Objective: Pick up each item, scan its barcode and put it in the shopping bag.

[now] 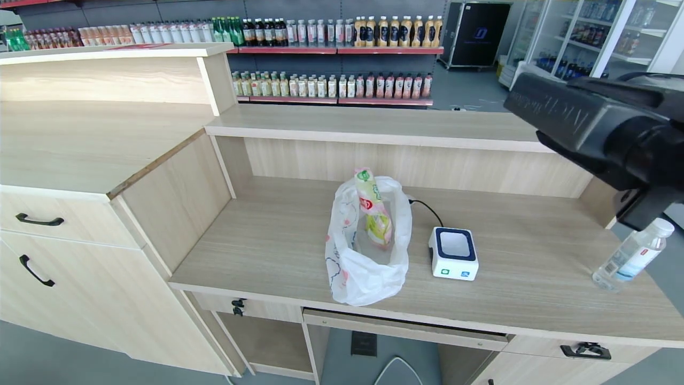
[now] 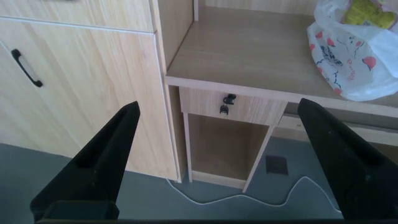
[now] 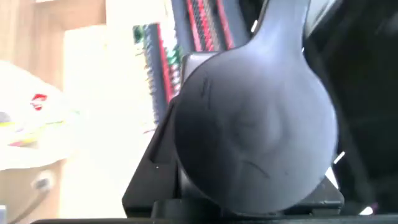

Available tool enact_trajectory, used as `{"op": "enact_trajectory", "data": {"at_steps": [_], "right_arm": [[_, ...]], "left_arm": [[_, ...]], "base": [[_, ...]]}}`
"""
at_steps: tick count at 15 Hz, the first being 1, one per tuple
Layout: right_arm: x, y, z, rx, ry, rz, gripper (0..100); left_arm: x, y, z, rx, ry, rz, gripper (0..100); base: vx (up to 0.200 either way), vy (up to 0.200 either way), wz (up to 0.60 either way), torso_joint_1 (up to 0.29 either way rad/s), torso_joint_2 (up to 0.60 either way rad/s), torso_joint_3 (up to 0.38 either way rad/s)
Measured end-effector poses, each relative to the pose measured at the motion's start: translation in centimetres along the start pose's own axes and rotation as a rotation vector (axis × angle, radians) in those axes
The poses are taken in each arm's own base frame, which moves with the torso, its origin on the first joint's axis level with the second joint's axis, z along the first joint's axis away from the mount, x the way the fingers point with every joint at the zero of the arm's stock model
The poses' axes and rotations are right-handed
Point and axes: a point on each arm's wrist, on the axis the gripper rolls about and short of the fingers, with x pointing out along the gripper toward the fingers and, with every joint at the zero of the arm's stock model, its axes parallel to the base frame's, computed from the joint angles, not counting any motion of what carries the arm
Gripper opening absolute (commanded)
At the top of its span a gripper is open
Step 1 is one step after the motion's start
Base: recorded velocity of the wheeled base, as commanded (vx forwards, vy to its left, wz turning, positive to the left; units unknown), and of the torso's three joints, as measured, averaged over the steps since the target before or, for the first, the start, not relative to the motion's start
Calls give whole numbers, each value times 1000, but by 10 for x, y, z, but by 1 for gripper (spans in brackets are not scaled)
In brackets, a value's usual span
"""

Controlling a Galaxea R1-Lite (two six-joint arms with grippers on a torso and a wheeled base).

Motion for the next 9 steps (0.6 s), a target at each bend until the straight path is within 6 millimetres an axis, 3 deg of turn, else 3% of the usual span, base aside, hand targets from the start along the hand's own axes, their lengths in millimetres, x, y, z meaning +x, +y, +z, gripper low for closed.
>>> {"op": "enact_trajectory", "data": {"at_steps": [3, 6, 9], "right_arm": [[-16, -3, -35, 570, 442, -61, 0], [-47, 18, -73, 915, 982, -57, 0], [-68, 23, -95, 1118, 1235, -173, 0]], "left_arm": [[0, 0, 0, 0, 0, 0, 100], [0, 0, 0, 0, 0, -1, 100], [0, 0, 0, 0, 0, 0, 100]], "base": [[0, 0, 0, 0, 0, 0], [0, 0, 0, 0, 0, 0], [0, 0, 0, 0, 0, 0]]}}
